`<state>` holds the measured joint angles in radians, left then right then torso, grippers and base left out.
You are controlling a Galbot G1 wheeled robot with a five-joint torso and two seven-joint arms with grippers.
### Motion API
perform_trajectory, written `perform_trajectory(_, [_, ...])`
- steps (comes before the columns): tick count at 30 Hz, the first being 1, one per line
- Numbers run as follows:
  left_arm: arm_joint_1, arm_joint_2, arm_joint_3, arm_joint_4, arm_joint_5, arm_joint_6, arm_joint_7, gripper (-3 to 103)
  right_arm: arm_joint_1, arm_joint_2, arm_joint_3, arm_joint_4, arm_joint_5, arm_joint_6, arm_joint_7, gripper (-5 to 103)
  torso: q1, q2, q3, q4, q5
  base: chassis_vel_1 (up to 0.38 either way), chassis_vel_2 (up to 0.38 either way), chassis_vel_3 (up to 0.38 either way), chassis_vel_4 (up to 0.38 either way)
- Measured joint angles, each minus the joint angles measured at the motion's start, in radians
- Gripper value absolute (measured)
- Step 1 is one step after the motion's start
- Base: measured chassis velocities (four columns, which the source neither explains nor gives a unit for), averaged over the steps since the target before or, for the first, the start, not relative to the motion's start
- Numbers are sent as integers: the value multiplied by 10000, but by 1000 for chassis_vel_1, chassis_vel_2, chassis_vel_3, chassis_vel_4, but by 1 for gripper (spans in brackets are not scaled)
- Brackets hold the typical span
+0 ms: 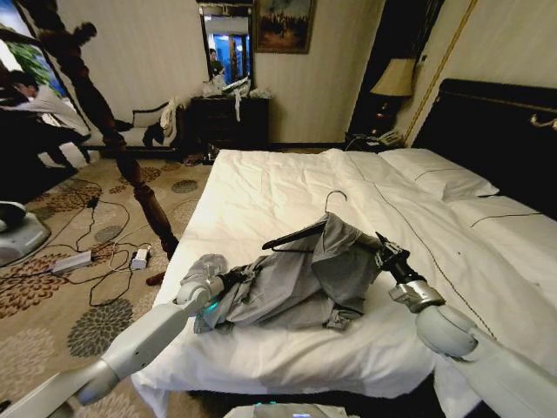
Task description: Pick up the clothes from the bed and hang them on the clothes hanger.
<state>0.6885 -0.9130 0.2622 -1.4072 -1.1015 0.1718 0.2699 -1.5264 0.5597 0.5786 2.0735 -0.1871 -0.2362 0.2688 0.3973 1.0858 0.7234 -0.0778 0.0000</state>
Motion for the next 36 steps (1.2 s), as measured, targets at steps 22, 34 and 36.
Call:
perform_trajectory(22, [53,518,-1094,-668,-454,-40,-249,0,197,60,-60,-8,407,-75,116,15,0,0,0,-3,-3,0,0,0,0])
perform_trajectory(34, [248,2683,-2877,-2930,-1058,-53,-469,0,2463,8,-1195,-274,2266,-651,367,15,2,0,0,4,2,0,0,0,0])
perform_trajectory(36, [1005,2853,-3202,-3535,-675,-143,-482,0,2461,37,-1245,-224,2332,-653,371,15,2,0,-1,5,0,0,0,0,0])
